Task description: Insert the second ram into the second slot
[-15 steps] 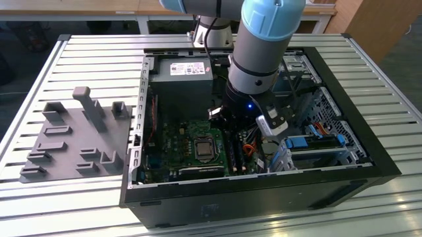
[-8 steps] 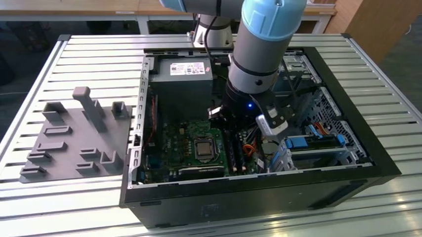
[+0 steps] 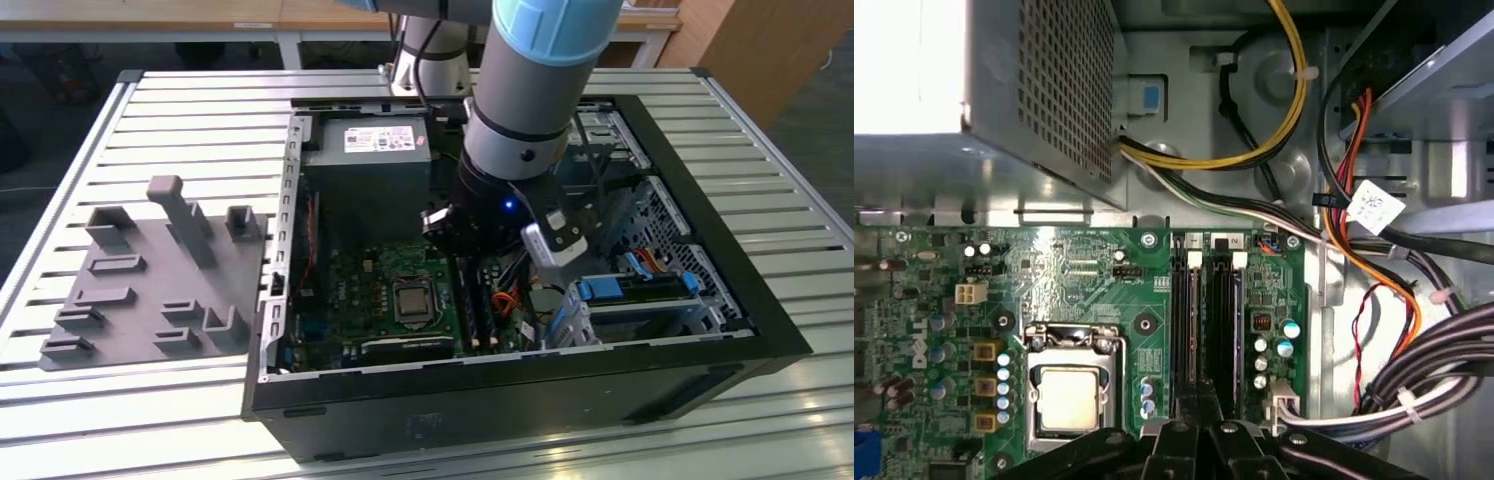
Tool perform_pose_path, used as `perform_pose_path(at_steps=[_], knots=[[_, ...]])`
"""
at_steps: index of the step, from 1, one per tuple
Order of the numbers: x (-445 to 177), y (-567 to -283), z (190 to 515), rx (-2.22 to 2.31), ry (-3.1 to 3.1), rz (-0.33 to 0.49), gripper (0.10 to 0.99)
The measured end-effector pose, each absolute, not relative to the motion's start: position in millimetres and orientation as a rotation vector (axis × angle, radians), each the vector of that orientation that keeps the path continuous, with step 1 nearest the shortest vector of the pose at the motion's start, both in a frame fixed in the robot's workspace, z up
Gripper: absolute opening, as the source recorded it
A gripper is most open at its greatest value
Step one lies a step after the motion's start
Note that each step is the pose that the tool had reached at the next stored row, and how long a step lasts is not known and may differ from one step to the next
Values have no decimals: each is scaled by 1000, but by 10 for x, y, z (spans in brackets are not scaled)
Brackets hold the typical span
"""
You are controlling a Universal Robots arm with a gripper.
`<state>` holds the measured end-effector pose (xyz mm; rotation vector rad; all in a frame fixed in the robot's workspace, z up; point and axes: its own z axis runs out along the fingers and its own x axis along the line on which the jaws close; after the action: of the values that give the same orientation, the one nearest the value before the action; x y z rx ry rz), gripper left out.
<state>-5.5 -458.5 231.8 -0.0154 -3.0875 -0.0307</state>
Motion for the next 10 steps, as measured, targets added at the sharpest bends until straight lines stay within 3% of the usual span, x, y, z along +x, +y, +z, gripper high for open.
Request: perform_pose_path(at_steps=[10], knots=[[-59,-4586,2470,-15,-3087,-31,106]])
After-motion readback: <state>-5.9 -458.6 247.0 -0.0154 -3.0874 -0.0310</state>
